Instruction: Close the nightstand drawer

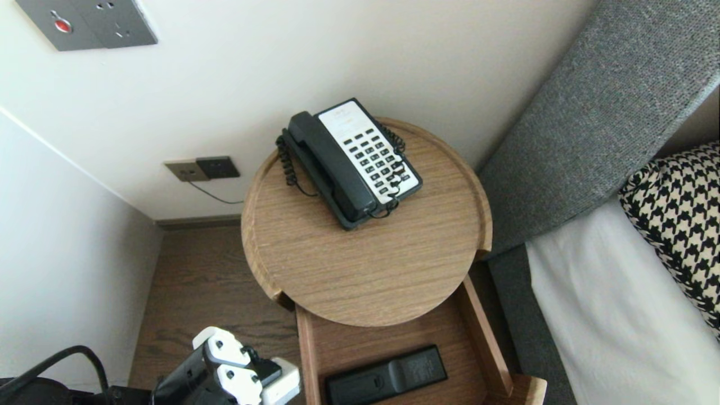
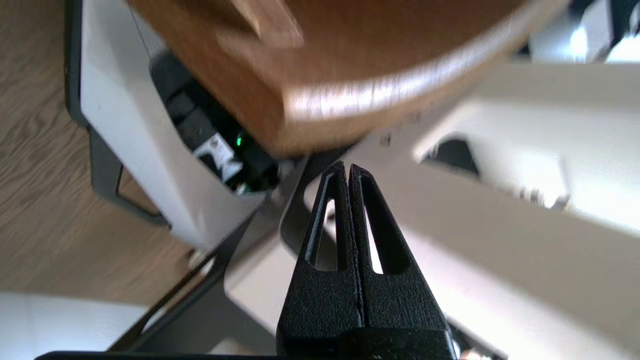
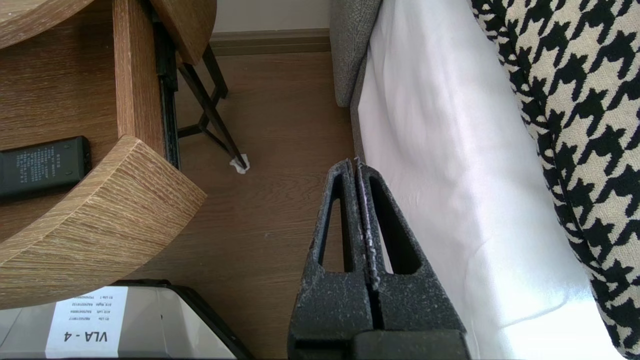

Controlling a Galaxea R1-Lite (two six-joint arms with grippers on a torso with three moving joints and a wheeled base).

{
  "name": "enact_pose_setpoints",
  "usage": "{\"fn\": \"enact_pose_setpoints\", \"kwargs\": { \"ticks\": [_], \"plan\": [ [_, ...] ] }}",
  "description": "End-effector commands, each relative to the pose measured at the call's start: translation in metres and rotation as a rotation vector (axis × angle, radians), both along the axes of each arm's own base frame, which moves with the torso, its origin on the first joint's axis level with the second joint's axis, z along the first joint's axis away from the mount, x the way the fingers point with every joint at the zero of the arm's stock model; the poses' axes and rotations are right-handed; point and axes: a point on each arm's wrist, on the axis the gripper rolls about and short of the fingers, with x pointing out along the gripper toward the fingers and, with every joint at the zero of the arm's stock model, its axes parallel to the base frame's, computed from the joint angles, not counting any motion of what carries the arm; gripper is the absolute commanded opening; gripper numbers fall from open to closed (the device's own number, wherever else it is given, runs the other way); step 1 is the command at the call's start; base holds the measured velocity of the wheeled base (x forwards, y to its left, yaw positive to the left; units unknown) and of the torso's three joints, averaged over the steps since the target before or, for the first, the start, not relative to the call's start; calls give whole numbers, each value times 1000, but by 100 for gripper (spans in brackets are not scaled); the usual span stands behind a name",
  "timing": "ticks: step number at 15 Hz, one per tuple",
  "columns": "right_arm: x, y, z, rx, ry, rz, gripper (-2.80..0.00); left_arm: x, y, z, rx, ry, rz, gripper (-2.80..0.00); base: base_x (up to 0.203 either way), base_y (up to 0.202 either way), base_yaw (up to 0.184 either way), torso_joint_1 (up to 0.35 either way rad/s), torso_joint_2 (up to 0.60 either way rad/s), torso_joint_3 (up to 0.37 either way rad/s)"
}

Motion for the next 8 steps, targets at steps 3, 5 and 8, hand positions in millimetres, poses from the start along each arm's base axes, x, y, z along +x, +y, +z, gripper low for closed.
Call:
{"fn": "enact_pose_setpoints", "kwargs": {
  "ticks": [3,5,8],
  "plan": [
    [0,0,0,-1,-3,0,-280,10,-7,-3,1,-25,55,-280,0,0,0,0,0,0],
    [0,0,0,-1,-3,-1,-280,12,-8,-4,4,-29,69,-280,0,0,0,0,0,0],
    [0,0,0,-1,-3,0,-280,19,-9,-3,3,-58,103,-280,0,0,0,0,0,0]
  ]
}}
